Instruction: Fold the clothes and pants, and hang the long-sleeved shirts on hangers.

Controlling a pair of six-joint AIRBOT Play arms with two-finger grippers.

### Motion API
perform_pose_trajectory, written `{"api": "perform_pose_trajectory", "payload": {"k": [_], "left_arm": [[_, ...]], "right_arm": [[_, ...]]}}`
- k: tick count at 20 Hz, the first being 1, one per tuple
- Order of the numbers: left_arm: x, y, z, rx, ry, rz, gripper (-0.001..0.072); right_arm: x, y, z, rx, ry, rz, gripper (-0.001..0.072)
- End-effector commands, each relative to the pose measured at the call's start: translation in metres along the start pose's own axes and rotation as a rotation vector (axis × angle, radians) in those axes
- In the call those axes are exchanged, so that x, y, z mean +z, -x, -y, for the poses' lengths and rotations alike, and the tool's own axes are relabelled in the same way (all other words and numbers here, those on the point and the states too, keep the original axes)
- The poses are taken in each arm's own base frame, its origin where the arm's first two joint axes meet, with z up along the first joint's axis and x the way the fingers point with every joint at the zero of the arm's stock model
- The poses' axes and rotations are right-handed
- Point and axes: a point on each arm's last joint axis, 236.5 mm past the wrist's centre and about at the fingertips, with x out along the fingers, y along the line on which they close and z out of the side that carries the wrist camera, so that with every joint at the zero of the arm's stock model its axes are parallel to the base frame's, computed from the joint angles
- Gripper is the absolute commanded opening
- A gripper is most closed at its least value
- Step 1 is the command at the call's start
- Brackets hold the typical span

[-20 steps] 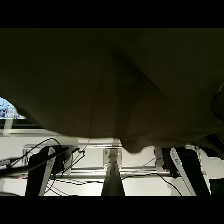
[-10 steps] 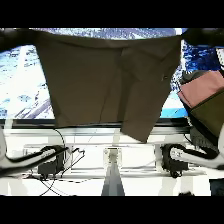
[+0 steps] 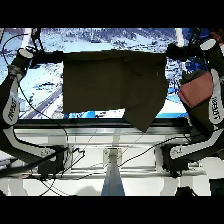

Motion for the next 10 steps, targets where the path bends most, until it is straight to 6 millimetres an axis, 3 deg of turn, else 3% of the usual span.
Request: {"api": "perform_pose_trajectory", "payload": {"k": [1, 7, 10], "left_arm": [[-0.017, 0.008, 0.01, -0.035, -0.028, -0.083, 0.001], [-0.047, 0.032, -0.008, 0.002, -0.002, -0.232, 0.001], [-0.049, 0.039, -0.015, 0.005, 0.034, -0.245, 0.0009]], "right_arm": [[-0.017, 0.005, 0.012, -0.054, 0.055, -0.076, 0.0011], [-0.064, 0.052, 0.023, -0.142, 0.251, -0.332, 0.0009], [-0.064, 0.07, 0.037, -0.186, 0.264, -0.352, 0.0009]]}}
